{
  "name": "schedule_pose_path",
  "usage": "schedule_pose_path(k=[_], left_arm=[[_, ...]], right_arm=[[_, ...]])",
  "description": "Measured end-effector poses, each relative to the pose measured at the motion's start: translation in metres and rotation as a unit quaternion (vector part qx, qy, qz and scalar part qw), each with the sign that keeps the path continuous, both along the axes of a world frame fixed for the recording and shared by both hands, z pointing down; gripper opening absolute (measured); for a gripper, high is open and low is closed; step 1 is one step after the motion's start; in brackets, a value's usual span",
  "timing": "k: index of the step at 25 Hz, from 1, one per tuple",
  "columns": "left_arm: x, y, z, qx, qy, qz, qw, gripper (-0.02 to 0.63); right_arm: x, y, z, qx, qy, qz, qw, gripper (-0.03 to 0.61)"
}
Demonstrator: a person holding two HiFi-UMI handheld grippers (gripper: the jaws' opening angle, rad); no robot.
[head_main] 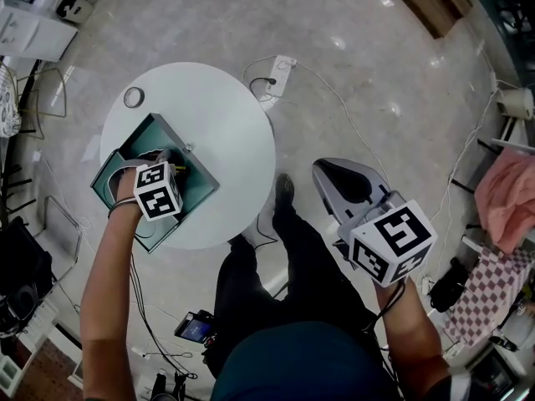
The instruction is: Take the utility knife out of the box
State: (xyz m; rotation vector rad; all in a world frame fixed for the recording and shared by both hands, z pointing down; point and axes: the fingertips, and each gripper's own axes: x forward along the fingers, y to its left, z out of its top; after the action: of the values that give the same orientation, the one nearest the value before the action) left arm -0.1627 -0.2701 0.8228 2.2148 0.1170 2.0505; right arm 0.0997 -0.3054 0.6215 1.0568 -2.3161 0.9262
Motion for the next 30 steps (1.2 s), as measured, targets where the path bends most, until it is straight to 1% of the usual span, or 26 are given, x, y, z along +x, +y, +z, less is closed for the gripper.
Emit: schedule_pose_path(k=[2, 3, 4, 7, 11, 15, 18, 21, 26, 28, 30], left_arm=[[0.002, -0.002, -0.001, -0.005, 0.004, -0.005, 1.0, 0.132], [0.003, -0.001, -0.001, -0.007, 0.006, -0.008, 0.9999, 0.088], [0.004, 0.0, -0.001, -0.008, 0.007, -0.01, 0.9999, 0.081], [0.005, 0.001, -0.001, -0.004, 0.01, -0.018, 0.9998, 0.08], [0.007, -0.003, -0.009, 0.023, 0.016, -0.035, 0.999, 0.078], [0.005, -0.012, -0.026, 0.041, 0.022, -0.053, 0.9975, 0.078], [-0.001, -0.011, -0.043, 0.049, 0.024, -0.063, 0.9965, 0.078], [-0.004, -0.01, -0.063, 0.066, 0.033, -0.078, 0.9942, 0.078], [-0.008, -0.009, -0.102, 0.101, 0.067, -0.124, 0.9849, 0.079], [-0.008, -0.011, -0.122, 0.124, 0.091, -0.146, 0.9773, 0.078], [-0.006, -0.013, -0.145, 0.139, 0.124, -0.179, 0.966, 0.078]], right_arm=[[0.003, 0.0, -0.001, 0.0, 0.0, 0.001, 1.0, 0.038], [0.004, 0.0, -0.001, 0.0, 0.0, 0.001, 1.0, 0.038], [0.005, 0.0, -0.001, 0.0, 0.0, 0.001, 1.0, 0.038], [0.007, 0.0, -0.006, 0.002, 0.003, 0.005, 1.0, 0.038], [0.004, -0.002, -0.018, 0.009, 0.002, 0.002, 1.0, 0.038], [-0.006, -0.007, -0.033, 0.02, 0.002, 0.0, 1.0, 0.038], [-0.015, -0.006, -0.05, 0.03, 0.001, -0.001, 1.0, 0.038], [-0.022, -0.006, -0.069, 0.047, -0.003, -0.004, 0.999, 0.038], [-0.032, -0.006, -0.102, 0.069, -0.004, -0.011, 0.998, 0.038], [-0.038, -0.005, -0.115, 0.078, -0.005, -0.015, 0.997, 0.038], [-0.042, -0.002, -0.128, 0.085, -0.005, -0.017, 0.996, 0.038]])
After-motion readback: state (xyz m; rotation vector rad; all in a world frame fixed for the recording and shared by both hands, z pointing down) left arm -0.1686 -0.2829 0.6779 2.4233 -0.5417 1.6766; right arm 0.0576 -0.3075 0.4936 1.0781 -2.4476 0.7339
